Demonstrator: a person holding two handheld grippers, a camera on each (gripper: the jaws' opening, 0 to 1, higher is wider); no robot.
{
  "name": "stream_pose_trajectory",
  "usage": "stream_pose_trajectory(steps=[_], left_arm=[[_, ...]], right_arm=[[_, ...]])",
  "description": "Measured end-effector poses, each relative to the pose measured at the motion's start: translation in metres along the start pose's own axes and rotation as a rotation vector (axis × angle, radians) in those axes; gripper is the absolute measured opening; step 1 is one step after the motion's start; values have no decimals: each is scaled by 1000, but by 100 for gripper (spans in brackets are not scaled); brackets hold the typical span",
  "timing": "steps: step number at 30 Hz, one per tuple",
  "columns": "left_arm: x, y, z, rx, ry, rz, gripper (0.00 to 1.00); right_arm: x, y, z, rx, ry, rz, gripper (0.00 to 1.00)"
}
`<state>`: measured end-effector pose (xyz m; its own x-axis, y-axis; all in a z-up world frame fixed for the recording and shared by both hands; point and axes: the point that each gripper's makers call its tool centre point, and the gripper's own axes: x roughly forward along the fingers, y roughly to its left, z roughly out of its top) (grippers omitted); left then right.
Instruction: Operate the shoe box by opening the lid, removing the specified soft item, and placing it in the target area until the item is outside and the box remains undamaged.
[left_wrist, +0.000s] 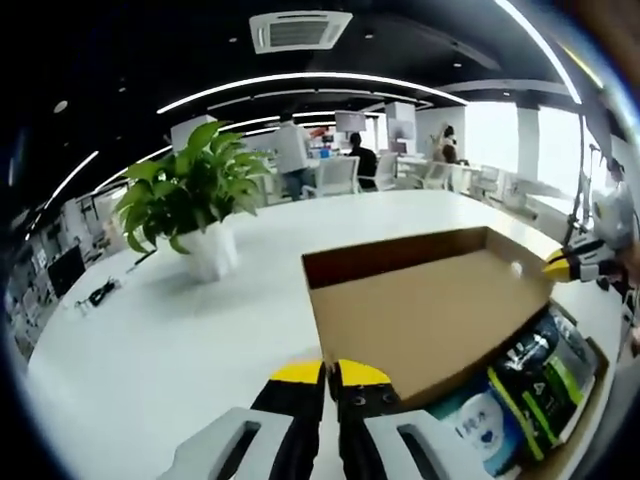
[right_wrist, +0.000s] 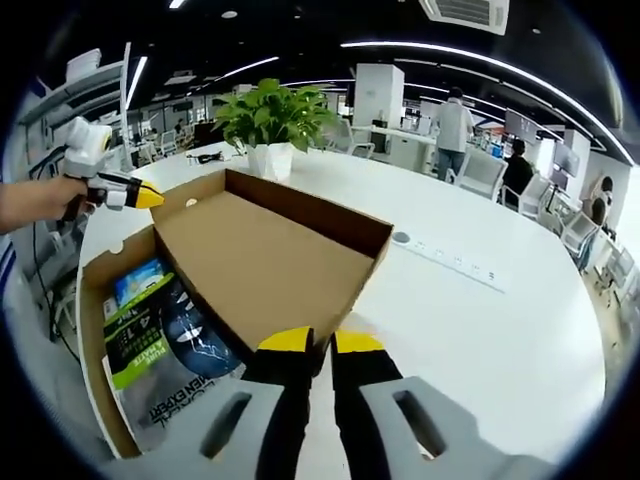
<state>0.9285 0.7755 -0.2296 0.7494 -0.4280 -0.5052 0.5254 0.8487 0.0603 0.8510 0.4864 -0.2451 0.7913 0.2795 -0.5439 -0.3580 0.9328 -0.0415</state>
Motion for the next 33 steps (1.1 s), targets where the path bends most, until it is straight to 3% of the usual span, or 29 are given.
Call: stream_pose_trajectory(steps=[23, 31, 33], left_arm=[[12, 0, -5, -15, 64, -7, 4], [18, 1, -7, -17, 102, -16, 4], [18, 3, -8, -20, 106, -17, 4]], right_arm=[[9, -5, -7, 42, 33, 21, 7], [7, -6, -4, 111, 47, 34, 9], [-1, -9, 2, 164, 16, 24, 14]])
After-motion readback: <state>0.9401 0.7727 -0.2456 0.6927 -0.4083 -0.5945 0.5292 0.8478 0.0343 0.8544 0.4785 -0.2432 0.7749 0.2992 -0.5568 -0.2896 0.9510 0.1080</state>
